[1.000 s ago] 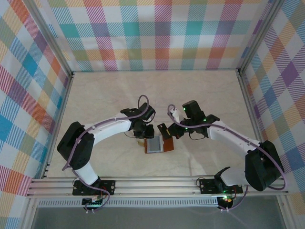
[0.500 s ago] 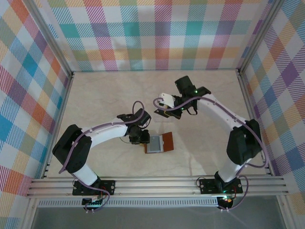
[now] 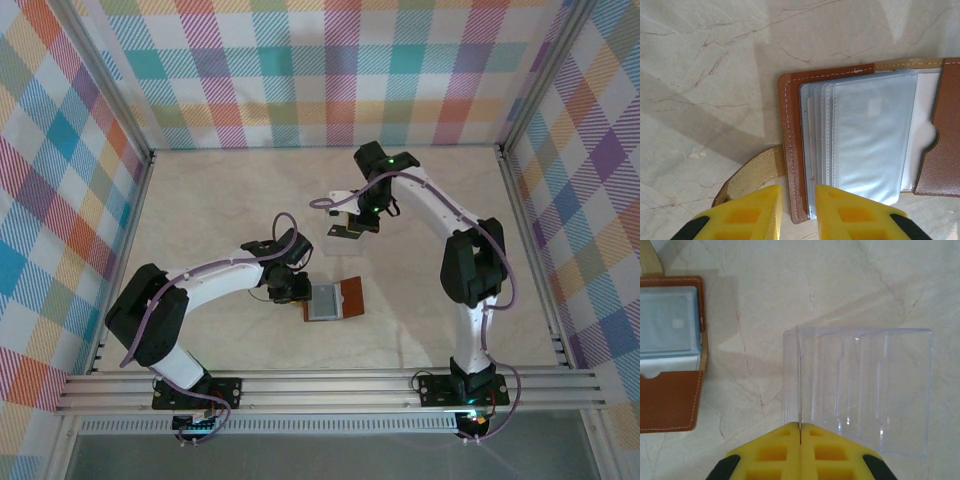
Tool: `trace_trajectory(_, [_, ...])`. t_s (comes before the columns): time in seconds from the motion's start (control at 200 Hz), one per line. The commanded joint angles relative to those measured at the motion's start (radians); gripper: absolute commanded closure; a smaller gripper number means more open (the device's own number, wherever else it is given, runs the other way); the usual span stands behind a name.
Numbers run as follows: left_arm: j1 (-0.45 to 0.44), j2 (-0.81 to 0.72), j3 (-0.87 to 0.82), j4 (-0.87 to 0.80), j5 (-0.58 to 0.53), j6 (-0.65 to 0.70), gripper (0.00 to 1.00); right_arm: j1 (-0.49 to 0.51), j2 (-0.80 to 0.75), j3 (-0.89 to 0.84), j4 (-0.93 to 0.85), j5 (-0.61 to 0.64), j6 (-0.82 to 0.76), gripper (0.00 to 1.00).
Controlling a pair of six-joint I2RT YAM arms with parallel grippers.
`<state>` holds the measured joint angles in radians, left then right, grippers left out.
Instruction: Take the credit cards out of the card holder
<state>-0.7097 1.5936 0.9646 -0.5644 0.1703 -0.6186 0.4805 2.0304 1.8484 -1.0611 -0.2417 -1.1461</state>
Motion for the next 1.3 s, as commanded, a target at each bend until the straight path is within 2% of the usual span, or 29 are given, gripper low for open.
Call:
trace_trajectory(0.0, [0.009, -0.013, 0.002, 0.012, -0.002, -0.018, 0.75, -0.006, 0.05, 0.059, -0.079, 0.0, -0.059, 1.0])
trace_trajectory(0.145, [0.009, -0.004, -0.004, 0.021, 0.005, -0.018, 0.75, -0.007, 0.097, 0.108, -0.103, 0.002, -0.069, 1.0])
trace_trajectory(0.475, [0.009, -0.007, -0.015, 0.023, 0.003, -0.019, 0.75, -0.006, 0.152, 0.1, -0.103, -0.016, -0.057, 1.0])
trace_trajectory(0.84, [0.009, 0.0, -0.014, 0.03, 0.012, -0.02, 0.75, -0.009, 0.118, 0.014, -0.064, -0.006, -0.028, 1.0])
trace_trajectory(1.295, [0.009, 0.003, -0.012, 0.029, 0.015, -0.019, 0.75, -0.051, 0.06, 0.02, -0.041, -0.067, 0.021, 1.0])
